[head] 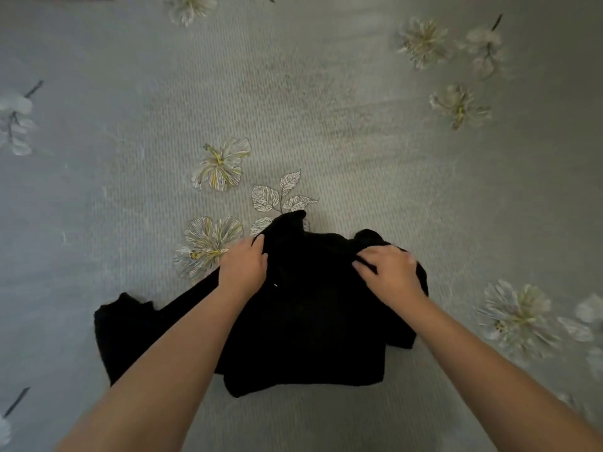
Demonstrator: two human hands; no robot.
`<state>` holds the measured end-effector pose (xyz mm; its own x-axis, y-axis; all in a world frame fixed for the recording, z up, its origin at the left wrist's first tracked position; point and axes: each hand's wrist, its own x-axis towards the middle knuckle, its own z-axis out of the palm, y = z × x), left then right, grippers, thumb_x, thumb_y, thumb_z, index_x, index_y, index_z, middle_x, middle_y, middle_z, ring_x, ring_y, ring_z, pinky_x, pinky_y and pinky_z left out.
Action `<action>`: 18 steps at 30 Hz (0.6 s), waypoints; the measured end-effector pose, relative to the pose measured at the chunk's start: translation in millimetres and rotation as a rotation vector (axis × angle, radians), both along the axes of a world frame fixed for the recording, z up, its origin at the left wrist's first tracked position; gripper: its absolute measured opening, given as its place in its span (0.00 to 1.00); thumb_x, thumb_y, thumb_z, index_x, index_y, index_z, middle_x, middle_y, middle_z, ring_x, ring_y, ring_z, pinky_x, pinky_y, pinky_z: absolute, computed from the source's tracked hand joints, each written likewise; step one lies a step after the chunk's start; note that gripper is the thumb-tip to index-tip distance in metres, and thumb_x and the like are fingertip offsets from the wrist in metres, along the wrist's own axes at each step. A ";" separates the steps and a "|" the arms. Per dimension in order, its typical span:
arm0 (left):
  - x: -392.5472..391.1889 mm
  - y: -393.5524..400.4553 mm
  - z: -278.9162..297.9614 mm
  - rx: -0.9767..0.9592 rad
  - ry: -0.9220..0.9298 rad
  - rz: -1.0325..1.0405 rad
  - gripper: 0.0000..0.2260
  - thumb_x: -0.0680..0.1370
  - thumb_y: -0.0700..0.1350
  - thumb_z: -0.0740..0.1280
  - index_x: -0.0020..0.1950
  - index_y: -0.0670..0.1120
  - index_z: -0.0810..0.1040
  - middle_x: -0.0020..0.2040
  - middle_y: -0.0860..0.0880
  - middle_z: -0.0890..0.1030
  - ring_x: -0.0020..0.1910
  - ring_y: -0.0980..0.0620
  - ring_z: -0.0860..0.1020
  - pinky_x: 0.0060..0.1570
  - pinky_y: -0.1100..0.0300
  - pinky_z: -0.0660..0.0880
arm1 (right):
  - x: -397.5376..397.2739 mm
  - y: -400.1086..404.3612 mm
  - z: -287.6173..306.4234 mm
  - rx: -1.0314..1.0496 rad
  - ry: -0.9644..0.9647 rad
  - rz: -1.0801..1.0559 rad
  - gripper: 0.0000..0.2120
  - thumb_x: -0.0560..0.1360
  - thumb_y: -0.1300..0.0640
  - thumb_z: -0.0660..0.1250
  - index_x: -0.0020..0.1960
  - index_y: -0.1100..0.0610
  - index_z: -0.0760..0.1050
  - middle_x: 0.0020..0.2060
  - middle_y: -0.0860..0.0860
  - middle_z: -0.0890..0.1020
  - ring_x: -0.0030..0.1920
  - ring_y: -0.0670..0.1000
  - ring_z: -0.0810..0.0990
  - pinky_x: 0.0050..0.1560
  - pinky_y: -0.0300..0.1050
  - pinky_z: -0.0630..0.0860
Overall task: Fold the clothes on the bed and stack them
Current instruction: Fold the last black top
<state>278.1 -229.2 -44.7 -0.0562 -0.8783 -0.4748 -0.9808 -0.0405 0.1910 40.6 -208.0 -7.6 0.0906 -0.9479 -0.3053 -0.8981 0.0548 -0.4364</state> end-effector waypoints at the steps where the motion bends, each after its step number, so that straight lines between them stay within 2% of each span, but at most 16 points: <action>1: -2.2 -2.5 -4.0 -0.012 0.003 -0.008 0.20 0.80 0.46 0.55 0.71 0.42 0.61 0.67 0.45 0.68 0.65 0.46 0.66 0.61 0.51 0.67 | -14.8 -11.4 5.6 0.038 -0.097 -0.090 0.11 0.76 0.57 0.64 0.51 0.61 0.81 0.48 0.56 0.83 0.51 0.55 0.78 0.47 0.43 0.68; 3: -8.4 -6.0 -9.6 -0.025 0.015 -0.006 0.19 0.80 0.46 0.55 0.71 0.42 0.61 0.67 0.46 0.69 0.65 0.46 0.66 0.62 0.50 0.67 | -42.6 -31.7 14.4 0.119 -0.095 -0.226 0.10 0.76 0.59 0.64 0.51 0.63 0.80 0.45 0.59 0.83 0.44 0.54 0.79 0.34 0.40 0.66; 4: -11.7 -7.9 -11.2 -0.039 0.025 0.021 0.19 0.80 0.45 0.54 0.70 0.42 0.62 0.65 0.45 0.70 0.64 0.46 0.68 0.61 0.50 0.67 | -52.0 -39.2 14.9 0.146 -0.023 -0.251 0.11 0.76 0.59 0.63 0.53 0.62 0.80 0.47 0.59 0.83 0.45 0.53 0.78 0.34 0.39 0.67; 6: -18.2 -12.8 -12.6 -0.070 0.030 0.107 0.16 0.80 0.44 0.54 0.67 0.41 0.65 0.60 0.43 0.73 0.58 0.43 0.71 0.55 0.49 0.68 | -54.5 -46.5 13.1 0.158 0.089 -0.250 0.14 0.76 0.55 0.63 0.58 0.60 0.77 0.51 0.57 0.82 0.51 0.55 0.78 0.46 0.43 0.72; 8: -21.1 -18.3 -13.3 -0.065 0.002 0.168 0.13 0.80 0.44 0.54 0.62 0.40 0.68 0.56 0.41 0.75 0.53 0.42 0.73 0.51 0.49 0.69 | -43.4 -42.5 10.9 0.074 0.160 -0.182 0.19 0.76 0.48 0.61 0.62 0.58 0.74 0.52 0.54 0.81 0.54 0.55 0.77 0.54 0.48 0.69; 11: -19.3 -22.4 -11.7 -0.005 0.031 0.200 0.11 0.79 0.44 0.57 0.57 0.39 0.73 0.54 0.40 0.76 0.54 0.41 0.73 0.51 0.50 0.70 | -25.9 -27.6 8.1 0.058 0.332 -0.001 0.21 0.73 0.38 0.59 0.56 0.53 0.74 0.49 0.48 0.80 0.51 0.51 0.77 0.51 0.46 0.63; 13: -15.7 -21.3 -6.5 0.003 0.120 0.243 0.11 0.79 0.43 0.59 0.56 0.39 0.76 0.52 0.40 0.78 0.53 0.41 0.74 0.49 0.51 0.71 | -22.1 -22.3 9.2 0.105 0.376 0.022 0.20 0.73 0.38 0.60 0.53 0.52 0.74 0.48 0.48 0.80 0.50 0.49 0.76 0.50 0.44 0.61; 15: -10.1 -19.2 2.8 -0.058 0.229 0.333 0.10 0.78 0.41 0.60 0.50 0.37 0.77 0.46 0.39 0.78 0.48 0.41 0.75 0.44 0.53 0.70 | -23.3 -15.6 14.5 0.075 0.367 0.052 0.23 0.72 0.36 0.60 0.56 0.52 0.73 0.51 0.47 0.79 0.52 0.49 0.76 0.51 0.45 0.61; 18: 1.3 -14.5 25.3 -0.110 0.360 0.454 0.06 0.78 0.40 0.60 0.46 0.38 0.74 0.39 0.45 0.73 0.41 0.47 0.71 0.37 0.58 0.63 | -24.2 2.1 24.1 0.062 0.412 0.162 0.34 0.69 0.35 0.63 0.67 0.54 0.66 0.57 0.48 0.76 0.57 0.49 0.74 0.57 0.47 0.61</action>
<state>279.5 -243.7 -19.4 0.1961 -0.8953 -0.4001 -0.7430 -0.4019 0.5353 16.3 -205.9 16.4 0.0951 -0.9102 -0.4031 -0.9955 -0.0861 -0.0404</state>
